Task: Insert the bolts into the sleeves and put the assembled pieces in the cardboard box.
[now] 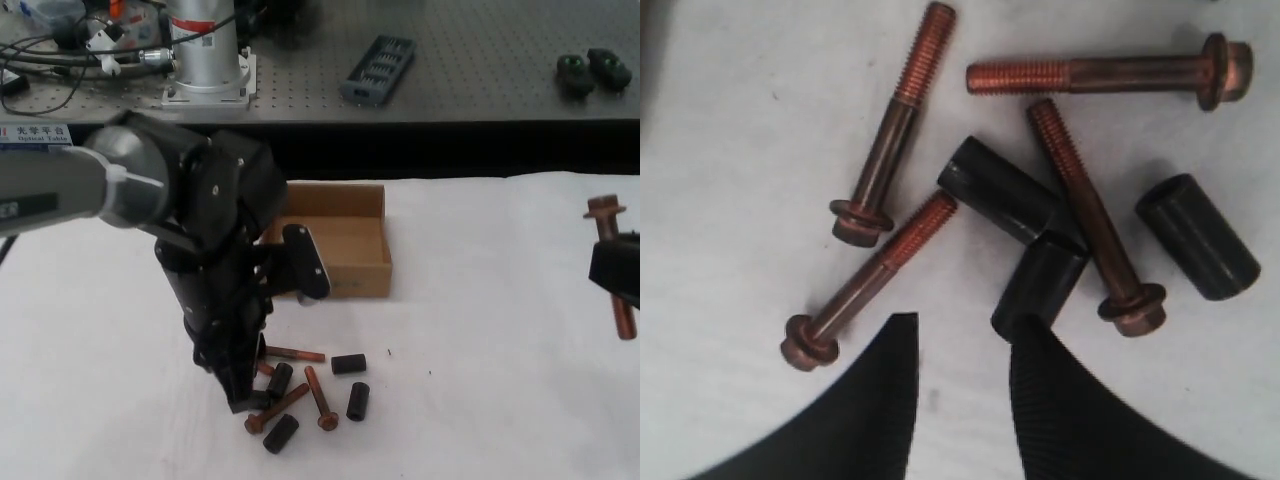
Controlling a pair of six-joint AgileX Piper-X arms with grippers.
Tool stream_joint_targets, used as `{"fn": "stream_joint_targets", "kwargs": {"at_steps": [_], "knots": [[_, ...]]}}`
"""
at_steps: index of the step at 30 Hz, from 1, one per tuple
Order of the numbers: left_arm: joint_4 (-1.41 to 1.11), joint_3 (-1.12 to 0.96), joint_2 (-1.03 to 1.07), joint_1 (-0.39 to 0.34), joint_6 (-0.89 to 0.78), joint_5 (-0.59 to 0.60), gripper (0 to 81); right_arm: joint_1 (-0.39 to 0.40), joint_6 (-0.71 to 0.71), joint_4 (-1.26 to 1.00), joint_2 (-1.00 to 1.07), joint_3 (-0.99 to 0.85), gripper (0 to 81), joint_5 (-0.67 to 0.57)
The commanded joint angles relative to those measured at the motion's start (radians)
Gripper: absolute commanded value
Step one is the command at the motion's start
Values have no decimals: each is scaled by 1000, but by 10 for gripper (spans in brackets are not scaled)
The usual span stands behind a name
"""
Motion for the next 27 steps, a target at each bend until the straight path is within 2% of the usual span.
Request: {"fn": "stream_joint_targets", "kwargs": {"at_steps": [1,12,17,27], "knots": [[32,-9,24,-5,61,22,231,-4,6,5,-10,-4,37,3],[32,-9,76,-13,92,22,231,-4,6,8,-10,-4,37,3],[32,-9,82,-12,111,66,231,-4,6,35,-10,-4,37,3],[69,-9,127,-74,118,75,231,-4,6,37,-10,-4,37,3]]}}
